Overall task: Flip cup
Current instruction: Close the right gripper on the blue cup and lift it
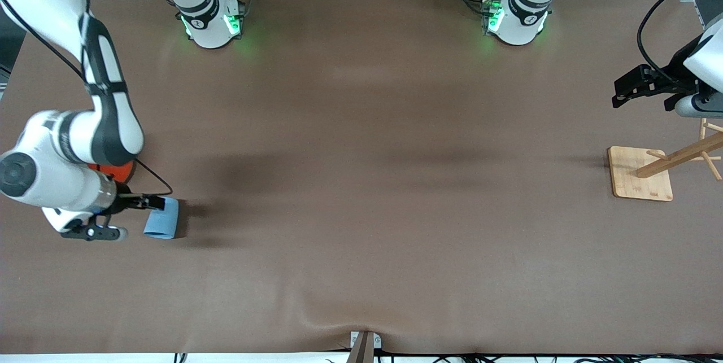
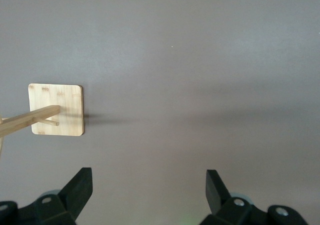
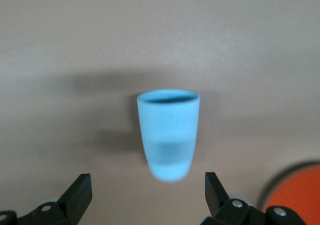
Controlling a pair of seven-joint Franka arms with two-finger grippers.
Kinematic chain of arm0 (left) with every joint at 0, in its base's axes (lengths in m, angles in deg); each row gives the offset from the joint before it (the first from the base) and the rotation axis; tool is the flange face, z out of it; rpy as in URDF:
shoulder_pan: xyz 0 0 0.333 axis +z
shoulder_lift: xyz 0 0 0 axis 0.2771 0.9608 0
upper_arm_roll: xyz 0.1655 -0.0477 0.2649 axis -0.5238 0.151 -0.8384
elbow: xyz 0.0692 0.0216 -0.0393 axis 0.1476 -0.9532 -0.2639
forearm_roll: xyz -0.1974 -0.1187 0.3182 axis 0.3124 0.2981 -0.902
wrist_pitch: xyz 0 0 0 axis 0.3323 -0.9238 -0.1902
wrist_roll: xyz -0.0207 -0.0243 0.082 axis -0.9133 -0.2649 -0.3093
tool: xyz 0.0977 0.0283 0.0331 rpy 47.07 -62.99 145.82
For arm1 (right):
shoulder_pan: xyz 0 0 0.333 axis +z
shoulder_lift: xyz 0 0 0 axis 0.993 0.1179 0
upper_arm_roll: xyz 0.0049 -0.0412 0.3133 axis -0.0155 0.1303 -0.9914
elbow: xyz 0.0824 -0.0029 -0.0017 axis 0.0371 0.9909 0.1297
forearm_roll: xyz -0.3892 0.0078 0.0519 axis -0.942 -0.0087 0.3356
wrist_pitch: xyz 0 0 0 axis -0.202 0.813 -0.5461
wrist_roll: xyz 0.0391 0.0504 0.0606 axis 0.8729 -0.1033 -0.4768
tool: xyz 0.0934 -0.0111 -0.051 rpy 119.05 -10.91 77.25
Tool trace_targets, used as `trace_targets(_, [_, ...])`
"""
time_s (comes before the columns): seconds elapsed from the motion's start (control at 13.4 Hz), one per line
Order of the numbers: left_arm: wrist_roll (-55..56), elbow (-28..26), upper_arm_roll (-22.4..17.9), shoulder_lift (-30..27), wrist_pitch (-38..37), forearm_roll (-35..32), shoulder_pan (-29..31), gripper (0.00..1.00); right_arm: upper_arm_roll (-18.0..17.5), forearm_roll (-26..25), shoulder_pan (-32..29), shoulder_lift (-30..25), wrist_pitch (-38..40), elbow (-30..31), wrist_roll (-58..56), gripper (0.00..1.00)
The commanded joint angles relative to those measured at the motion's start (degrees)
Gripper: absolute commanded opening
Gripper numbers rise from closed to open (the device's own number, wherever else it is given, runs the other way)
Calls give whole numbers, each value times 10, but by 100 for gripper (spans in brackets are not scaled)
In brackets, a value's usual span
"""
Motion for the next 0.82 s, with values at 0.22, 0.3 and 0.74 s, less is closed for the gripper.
trace_targets(0.22, [-4, 12, 3, 8, -10, 10, 3, 100, 1, -3, -9, 77, -73, -10, -71, 100])
trace_targets(0.3, [-4, 12, 3, 8, -10, 10, 2, 100, 1, -3, -9, 85, -76, -9, -83, 100])
trace_targets(0.74, [-4, 12, 3, 8, -10, 10, 3, 100, 0, -2, -10, 91, -83, 11, -193, 47])
